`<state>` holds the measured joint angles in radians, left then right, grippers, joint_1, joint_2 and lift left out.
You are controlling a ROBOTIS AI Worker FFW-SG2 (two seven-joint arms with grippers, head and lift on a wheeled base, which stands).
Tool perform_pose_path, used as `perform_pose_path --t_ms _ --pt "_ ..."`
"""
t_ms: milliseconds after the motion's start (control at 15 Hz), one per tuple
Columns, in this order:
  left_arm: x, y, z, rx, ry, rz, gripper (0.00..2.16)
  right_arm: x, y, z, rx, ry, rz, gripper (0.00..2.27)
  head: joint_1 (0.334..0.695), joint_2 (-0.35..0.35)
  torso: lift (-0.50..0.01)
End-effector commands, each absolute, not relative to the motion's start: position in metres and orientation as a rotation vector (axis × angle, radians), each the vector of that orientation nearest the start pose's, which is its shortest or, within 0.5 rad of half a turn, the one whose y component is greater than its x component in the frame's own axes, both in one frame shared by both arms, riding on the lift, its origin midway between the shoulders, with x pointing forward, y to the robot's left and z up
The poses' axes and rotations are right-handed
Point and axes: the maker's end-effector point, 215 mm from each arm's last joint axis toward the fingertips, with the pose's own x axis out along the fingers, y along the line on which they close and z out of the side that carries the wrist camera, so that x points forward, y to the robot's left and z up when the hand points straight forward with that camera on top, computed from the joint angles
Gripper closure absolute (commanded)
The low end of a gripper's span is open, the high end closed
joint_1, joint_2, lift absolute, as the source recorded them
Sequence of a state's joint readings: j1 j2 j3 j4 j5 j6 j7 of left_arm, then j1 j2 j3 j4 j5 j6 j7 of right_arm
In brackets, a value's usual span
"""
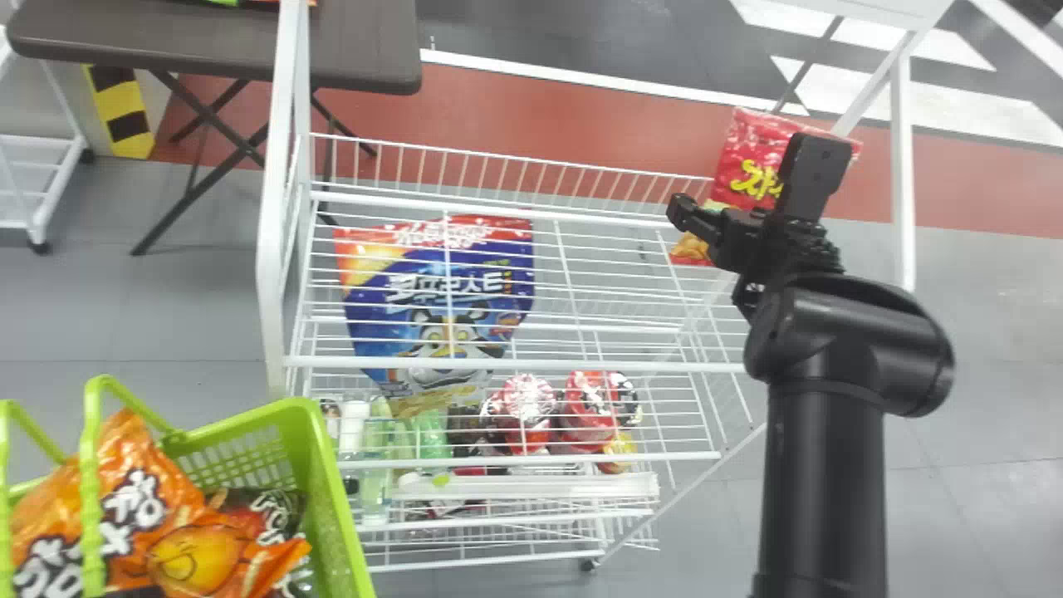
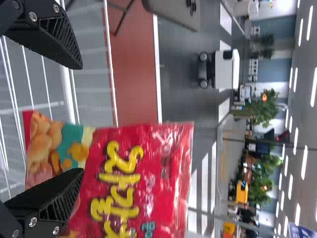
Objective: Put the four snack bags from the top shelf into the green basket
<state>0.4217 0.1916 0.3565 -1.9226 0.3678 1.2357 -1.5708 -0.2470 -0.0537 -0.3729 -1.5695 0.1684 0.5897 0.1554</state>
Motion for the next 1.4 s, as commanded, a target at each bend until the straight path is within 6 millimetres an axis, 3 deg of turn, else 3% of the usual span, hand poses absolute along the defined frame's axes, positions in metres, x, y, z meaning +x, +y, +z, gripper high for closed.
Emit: perform_pose_path --t_ms 0,133,333,400,467,533,600,933,1067,1200,1333 --pt "0.242 0.173 -0.391 -1.083 0.752 -1.169 2.15 0.619 -0.474 -0.371 -0.05 0.37 -0.336 0.08 0.695 -0.342 0.0" --pt "0.243 0.172 -0.392 -1.084 0.749 -1.17 2.15 0.625 -0.487 -0.383 -0.071 0.385 -0.359 0.08 0.695 -0.35 0.0" --pt "0.241 0.166 -0.394 -1.083 0.757 -1.181 2.15 0.644 -0.487 -0.398 -0.084 0.411 -0.37 0.13 0.695 -0.35 0.0" --pt "0.241 0.166 -0.394 -1.083 0.757 -1.181 2.15 0.646 -0.49 -0.404 -0.082 0.428 -0.368 0.27 0.695 -0.35 0.0" --pt "0.241 0.167 -0.393 -1.082 0.757 -1.183 2.15 0.645 -0.493 -0.406 -0.072 0.433 -0.365 0.88 0.695 -0.35 0.0" --pt "0.241 0.169 -0.393 -1.082 0.758 -1.181 2.15 0.643 -0.495 -0.406 -0.071 0.426 -0.375 1.75 0.695 -0.35 0.0" --pt "0.242 0.17 -0.393 -1.078 0.759 -1.18 2.15 0.637 -0.502 -0.407 -0.08 0.42 -0.416 2.26 0.695 -0.35 0.0" --pt "0.242 0.168 -0.39 -1.072 0.758 -1.19 2.15 0.617 -0.508 -0.383 -0.031 0.311 -0.431 2.26 0.695 -0.35 0.0" --pt "0.243 0.168 -0.39 -1.073 0.755 -1.19 2.15 0.599 -0.513 -0.365 0.051 0.254 -0.425 2.26 0.695 -0.35 0.0" --pt "0.247 0.173 -0.389 -1.073 0.744 -1.18 2.15 0.575 -0.495 -0.347 0.133 0.231 -0.368 2.26 0.695 -0.35 0.0" --pt "0.255 0.174 -0.385 -1.062 0.728 -1.182 2.15 0.55 -0.45 -0.319 0.194 0.197 -0.251 2.26 0.695 -0.35 0.0"
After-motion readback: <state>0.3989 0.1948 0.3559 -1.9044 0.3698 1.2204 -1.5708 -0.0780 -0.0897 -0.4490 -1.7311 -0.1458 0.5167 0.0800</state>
